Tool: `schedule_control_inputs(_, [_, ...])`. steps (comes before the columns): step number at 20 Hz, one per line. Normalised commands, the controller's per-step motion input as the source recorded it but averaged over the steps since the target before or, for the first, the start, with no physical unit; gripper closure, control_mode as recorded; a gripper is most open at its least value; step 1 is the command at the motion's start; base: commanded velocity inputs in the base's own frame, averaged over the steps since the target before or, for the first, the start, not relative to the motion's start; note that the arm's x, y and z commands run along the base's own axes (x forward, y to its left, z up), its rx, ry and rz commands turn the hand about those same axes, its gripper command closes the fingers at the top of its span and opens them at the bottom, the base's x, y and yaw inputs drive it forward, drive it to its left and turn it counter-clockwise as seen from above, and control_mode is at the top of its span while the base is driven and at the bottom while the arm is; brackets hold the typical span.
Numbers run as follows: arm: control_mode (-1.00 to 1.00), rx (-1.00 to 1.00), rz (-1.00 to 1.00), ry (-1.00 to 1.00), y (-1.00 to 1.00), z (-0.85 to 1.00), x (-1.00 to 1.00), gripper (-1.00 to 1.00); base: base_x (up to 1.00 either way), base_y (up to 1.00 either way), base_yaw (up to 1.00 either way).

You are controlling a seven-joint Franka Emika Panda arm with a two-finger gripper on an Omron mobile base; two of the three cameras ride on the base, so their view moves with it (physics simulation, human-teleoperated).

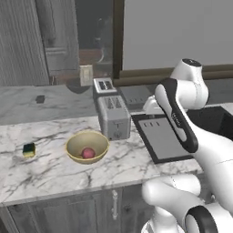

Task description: Move the mug from next to the sink to the open cabinet. Then, move the bowl with the onion to the fridge to clear the area for faucet cleaning.

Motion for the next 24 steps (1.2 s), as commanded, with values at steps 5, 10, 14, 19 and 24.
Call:
schedule_control_inputs(5, [1.00, 0.00, 0.00, 0.00, 0.00, 0.00, 0.00, -1.00, 0.56, 0.71, 0.00])
schedule_control_inputs(10, [1.00, 0.00, 0.00, 0.00, 0.00, 0.00, 0.00, -1.00, 0.15, 0.67, 0.00])
schedule_control_inputs(14, [1.00, 0.00, 0.00, 0.00, 0.00, 0.00, 0.00, -1.00, 0.01, 0.31, 0.00])
schedule_control_inputs(19, [-1.00, 0.11, 0.00, 0.11, 0.16, -0.30, 0.02, -1.00, 0.00, 0.00, 0.00])
schedule_control_inputs(24, [-1.00, 0.14, -0.06, 0.09, -0.05, -0.65, 0.02, -1.00, 0.00, 0.00, 0.00])
